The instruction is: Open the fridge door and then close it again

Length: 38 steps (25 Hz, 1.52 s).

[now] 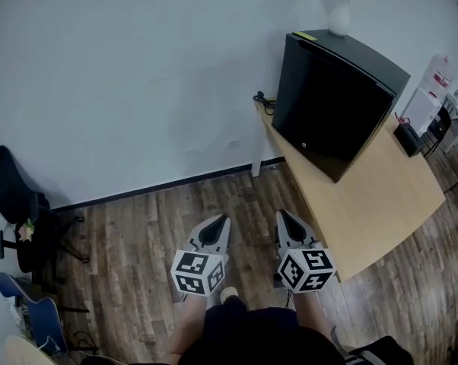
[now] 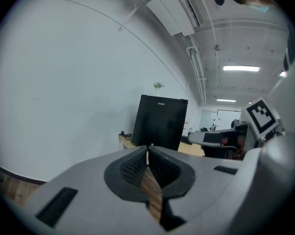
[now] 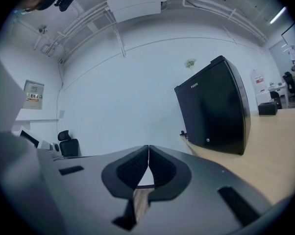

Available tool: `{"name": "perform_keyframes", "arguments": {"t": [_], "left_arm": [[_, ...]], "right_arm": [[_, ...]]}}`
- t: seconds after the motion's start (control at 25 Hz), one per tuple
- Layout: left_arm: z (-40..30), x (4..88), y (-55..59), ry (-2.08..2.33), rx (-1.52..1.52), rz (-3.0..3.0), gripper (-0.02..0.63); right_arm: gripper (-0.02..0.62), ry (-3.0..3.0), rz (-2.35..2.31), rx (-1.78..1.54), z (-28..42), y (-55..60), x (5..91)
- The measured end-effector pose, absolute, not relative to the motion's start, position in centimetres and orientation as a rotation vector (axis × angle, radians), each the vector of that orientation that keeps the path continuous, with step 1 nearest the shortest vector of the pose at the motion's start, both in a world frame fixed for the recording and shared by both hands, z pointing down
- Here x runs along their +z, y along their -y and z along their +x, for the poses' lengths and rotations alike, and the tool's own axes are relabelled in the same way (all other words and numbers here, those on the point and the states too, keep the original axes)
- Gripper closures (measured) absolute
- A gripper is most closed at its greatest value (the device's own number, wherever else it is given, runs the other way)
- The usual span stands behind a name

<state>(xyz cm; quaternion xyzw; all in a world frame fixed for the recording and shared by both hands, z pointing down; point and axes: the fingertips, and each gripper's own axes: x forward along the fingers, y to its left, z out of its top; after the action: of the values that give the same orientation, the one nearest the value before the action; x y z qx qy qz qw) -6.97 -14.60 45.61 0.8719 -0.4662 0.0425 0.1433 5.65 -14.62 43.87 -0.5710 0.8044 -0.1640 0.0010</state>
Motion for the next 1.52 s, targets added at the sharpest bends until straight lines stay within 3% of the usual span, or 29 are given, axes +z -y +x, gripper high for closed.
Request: {"name": "perform_keyframes", "arguments": {"t": [0.64, 1.32, 1.52], "left_arm": [[-7.4, 46.7, 18.9, 1.195, 0.161, 2.567, 0.594], [-3.0, 42.2, 27.3, 1.087, 0.063, 2.706, 0.594], [-1.8, 40.6, 31.1, 1.075, 0.006, 2.708, 0.594]], "right_arm": [[0.603, -2.523, -1.94, -0.454, 5.1, 19.2, 44.5], [0.6, -2.685, -2.04, 0.19, 10.2, 30.2, 33.9], [0.526, -2.735, -2.107, 0.441, 11.3, 34.8, 30.5]]}}
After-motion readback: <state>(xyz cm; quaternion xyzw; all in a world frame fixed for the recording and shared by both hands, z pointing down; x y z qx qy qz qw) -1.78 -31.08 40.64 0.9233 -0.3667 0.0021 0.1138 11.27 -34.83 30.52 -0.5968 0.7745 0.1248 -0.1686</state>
